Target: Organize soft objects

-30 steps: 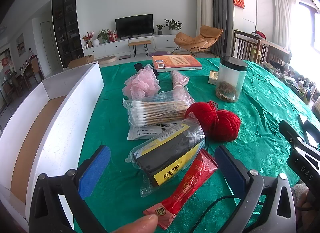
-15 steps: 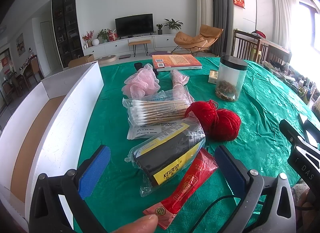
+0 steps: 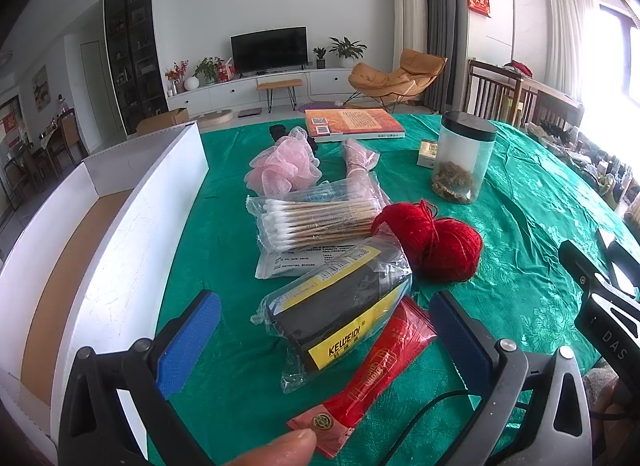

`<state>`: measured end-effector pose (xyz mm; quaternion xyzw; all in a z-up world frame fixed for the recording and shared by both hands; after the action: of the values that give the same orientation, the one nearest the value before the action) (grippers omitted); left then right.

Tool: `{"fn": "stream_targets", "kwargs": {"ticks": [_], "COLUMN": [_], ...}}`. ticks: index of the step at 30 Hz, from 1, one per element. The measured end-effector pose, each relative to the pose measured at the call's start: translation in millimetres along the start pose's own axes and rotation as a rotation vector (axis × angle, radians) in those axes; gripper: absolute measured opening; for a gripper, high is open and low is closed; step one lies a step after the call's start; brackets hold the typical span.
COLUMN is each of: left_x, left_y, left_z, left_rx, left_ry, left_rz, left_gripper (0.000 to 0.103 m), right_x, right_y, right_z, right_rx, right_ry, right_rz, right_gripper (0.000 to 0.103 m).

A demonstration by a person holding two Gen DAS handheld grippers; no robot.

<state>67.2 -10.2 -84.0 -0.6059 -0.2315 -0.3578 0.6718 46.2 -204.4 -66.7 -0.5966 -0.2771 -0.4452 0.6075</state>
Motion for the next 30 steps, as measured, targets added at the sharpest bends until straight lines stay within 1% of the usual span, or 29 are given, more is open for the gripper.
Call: {"fn": "stream_targets", "kwargs": {"ticks": [8, 14, 15, 19, 22, 25, 27, 28, 30], "left_x": [3, 8, 9, 13, 19, 21, 21, 21, 21], "left_y": [-1, -4, -5, -9, -16, -23, -26, -26, -30], "left_z": [7, 26, 29, 44, 58, 73, 82, 85, 91], "left_rx": [0.006, 0.027, 0.031, 0.056, 0.074, 0.089, 0.096, 0.096, 0.096], "left_ry": [-0.005, -0.034, -0.039, -0.057, -0.079, -0.098, -0.111, -0.115, -0.123], "left_rz": [-0.001, -0.011, -0.012, -0.017, -0.038, -0.055, -0.056, -0.054, -0.055], "left_gripper": [0.103, 0.103, 0.103, 0.103, 0.103, 0.103, 0.103, 0.103, 0.103], "right_x": [0, -7, -7, -7, -7, -9, -11, -13, -18], "right_y": [1, 0, 7, 3, 6, 13, 15, 16, 17], "right_z": [-1, 1, -4, -2, -8, -24, -29, -27, -10], "right_rx": [0.001, 0.006, 0.008, 0.014, 0.042, 0.063, 0.088, 0.111, 0.179], "right_ry": [0.002, 0.011, 0.010, 0.007, 0.058, 0.165, 0.214, 0.220, 0.191], "right_rz": [0.002, 0.015, 0.018, 0.020, 0.051, 0.097, 0.122, 0.138, 0.182], "right_gripper": [0.090, 0.090, 0.090, 0.090, 0.090, 0.090, 0.090, 0.090, 0.090]}}
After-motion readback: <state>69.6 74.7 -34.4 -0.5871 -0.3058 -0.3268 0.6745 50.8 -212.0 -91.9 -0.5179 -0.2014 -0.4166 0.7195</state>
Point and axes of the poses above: each gripper's, at about its wrist camera, not at the fingertips, and y roughly the way its jaws point, z to its left, x to its top, the point moved 9 cm from there along y, roughly the way its jaws point, and after that the axes turned 10 degrees about y, right-handed, at the moved point
